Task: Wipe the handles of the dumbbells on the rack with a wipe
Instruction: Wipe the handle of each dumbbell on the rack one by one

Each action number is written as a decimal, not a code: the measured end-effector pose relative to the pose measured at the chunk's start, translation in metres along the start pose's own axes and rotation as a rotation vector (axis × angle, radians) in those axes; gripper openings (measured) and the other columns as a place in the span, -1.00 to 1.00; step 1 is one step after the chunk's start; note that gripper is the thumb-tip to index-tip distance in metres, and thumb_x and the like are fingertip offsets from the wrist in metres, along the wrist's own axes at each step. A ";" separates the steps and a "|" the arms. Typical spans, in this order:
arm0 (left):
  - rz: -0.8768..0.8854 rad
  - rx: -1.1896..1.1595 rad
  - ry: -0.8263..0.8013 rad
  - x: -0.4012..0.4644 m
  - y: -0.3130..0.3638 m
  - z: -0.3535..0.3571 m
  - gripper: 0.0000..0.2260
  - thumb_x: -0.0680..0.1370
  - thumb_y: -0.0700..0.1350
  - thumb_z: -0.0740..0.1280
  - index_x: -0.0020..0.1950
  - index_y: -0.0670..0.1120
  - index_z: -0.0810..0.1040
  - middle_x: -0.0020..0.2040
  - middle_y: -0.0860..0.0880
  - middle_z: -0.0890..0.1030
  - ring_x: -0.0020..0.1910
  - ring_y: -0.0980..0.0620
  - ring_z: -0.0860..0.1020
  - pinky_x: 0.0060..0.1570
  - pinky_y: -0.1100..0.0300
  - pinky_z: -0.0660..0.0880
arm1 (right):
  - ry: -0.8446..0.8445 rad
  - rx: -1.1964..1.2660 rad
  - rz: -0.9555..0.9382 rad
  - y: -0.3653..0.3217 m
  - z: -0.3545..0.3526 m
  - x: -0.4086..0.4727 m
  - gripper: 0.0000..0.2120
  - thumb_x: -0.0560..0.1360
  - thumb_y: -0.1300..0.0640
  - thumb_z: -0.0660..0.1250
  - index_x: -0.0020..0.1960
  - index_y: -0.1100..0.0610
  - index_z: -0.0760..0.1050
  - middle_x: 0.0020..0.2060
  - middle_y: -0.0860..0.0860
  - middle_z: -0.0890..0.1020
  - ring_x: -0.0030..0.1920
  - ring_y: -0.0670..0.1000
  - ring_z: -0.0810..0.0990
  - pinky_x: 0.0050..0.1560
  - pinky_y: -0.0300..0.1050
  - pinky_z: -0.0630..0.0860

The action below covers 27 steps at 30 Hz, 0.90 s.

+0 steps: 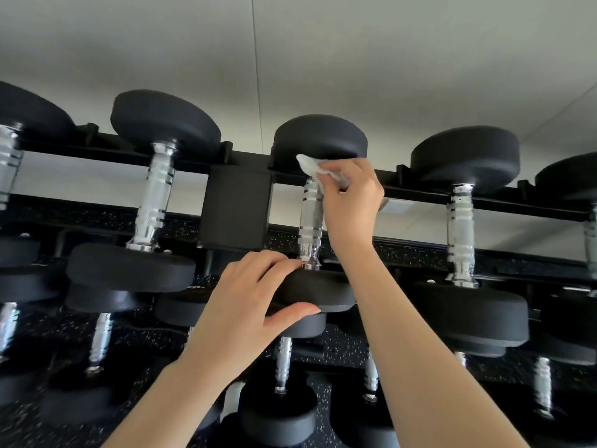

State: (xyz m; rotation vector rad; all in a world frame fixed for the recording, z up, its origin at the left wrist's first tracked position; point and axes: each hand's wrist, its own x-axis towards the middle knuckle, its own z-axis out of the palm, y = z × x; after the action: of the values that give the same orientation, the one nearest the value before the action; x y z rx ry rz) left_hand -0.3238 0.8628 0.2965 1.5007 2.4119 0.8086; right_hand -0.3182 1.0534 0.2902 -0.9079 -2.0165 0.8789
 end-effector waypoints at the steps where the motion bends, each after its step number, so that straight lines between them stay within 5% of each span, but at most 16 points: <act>1: -0.003 -0.006 0.006 0.000 0.000 0.001 -0.48 0.51 0.29 0.18 0.25 -0.06 0.54 0.12 0.08 0.53 0.12 0.10 0.45 0.12 0.22 0.30 | -0.014 0.001 0.000 -0.002 0.000 0.001 -0.90 0.41 0.31 0.42 -0.09 0.20 0.64 -0.11 0.03 0.59 -0.10 -0.09 0.50 -0.12 -0.51 0.37; 12: -0.021 -0.103 0.112 -0.002 -0.001 0.005 -0.49 0.47 0.27 0.26 0.18 -0.11 0.56 0.12 0.04 0.52 0.11 0.08 0.45 0.12 0.19 0.34 | -0.548 -0.170 -0.010 -0.013 -0.038 -0.017 -0.94 0.42 0.18 0.44 -0.11 0.14 0.65 -0.13 -0.05 0.59 -0.10 -0.14 0.48 -0.11 -0.63 0.27; 19: -0.024 -0.145 0.114 -0.006 -0.005 0.003 -0.52 0.44 0.25 0.30 0.16 -0.08 0.55 0.10 0.10 0.47 0.09 0.08 0.47 0.08 0.16 0.39 | -0.723 -0.132 -0.032 -0.008 -0.053 -0.035 -0.95 0.37 0.20 0.48 -0.18 0.08 0.67 -0.25 -0.17 0.56 -0.17 -0.26 0.48 -0.08 -0.57 0.26; 27: -0.021 -0.160 0.134 -0.006 -0.006 0.004 -0.54 0.43 0.22 0.32 0.16 -0.08 0.55 0.09 0.12 0.45 0.08 0.07 0.47 0.07 0.15 0.39 | -0.855 -0.157 0.049 0.004 -0.069 -0.028 -0.79 0.39 0.15 0.47 -0.27 -0.14 0.55 -0.21 -0.22 0.58 -0.08 -0.15 0.49 -0.05 -0.35 0.30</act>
State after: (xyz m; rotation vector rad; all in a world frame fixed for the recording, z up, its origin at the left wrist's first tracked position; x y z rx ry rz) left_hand -0.3234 0.8569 0.2888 1.4000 2.3848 1.1022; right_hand -0.2470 1.0514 0.3112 -0.7207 -2.8227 1.2967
